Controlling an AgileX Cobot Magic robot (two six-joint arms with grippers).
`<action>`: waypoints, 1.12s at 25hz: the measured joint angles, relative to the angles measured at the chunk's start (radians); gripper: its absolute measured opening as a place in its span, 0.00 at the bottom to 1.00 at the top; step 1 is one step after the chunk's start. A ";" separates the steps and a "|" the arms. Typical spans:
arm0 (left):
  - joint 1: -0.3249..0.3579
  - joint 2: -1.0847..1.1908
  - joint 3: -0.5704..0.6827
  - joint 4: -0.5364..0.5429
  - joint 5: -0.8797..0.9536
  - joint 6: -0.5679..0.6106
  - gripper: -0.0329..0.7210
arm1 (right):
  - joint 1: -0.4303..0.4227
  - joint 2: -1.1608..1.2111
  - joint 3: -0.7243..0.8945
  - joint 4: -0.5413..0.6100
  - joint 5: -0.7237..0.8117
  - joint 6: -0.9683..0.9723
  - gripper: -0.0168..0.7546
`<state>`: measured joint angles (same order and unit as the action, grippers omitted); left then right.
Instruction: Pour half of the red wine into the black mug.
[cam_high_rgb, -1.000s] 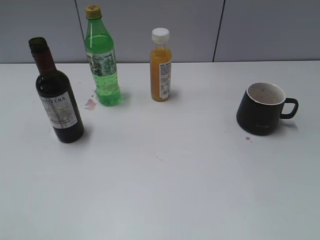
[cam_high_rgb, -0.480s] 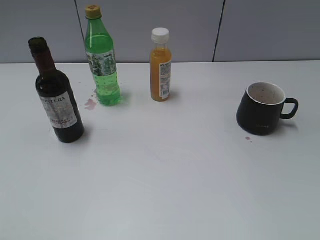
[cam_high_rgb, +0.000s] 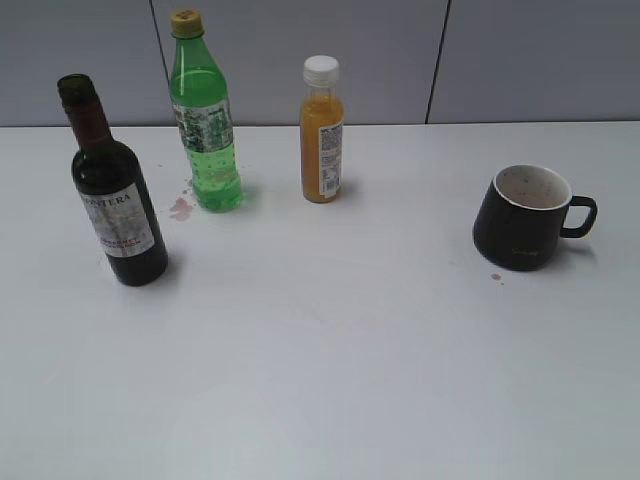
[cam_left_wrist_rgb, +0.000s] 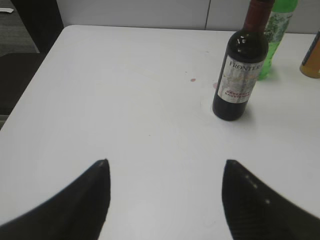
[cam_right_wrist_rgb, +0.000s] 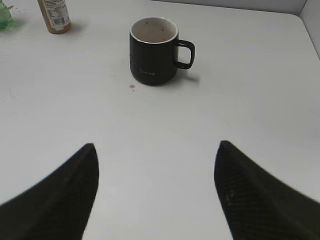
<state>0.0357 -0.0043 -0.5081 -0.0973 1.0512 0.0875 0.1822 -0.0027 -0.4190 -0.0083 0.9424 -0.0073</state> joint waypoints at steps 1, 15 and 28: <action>0.000 0.000 0.000 0.000 0.000 0.000 0.73 | 0.000 0.000 0.000 0.008 0.000 -0.001 0.73; 0.000 0.000 0.000 0.000 0.000 0.000 0.73 | 0.000 0.000 -0.018 0.026 -0.122 0.000 0.79; 0.000 0.000 0.000 0.000 -0.001 0.000 0.73 | 0.000 0.283 0.030 0.024 -0.615 -0.001 0.79</action>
<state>0.0357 -0.0043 -0.5081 -0.0973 1.0503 0.0875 0.1822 0.2802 -0.3885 0.0157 0.3270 -0.0082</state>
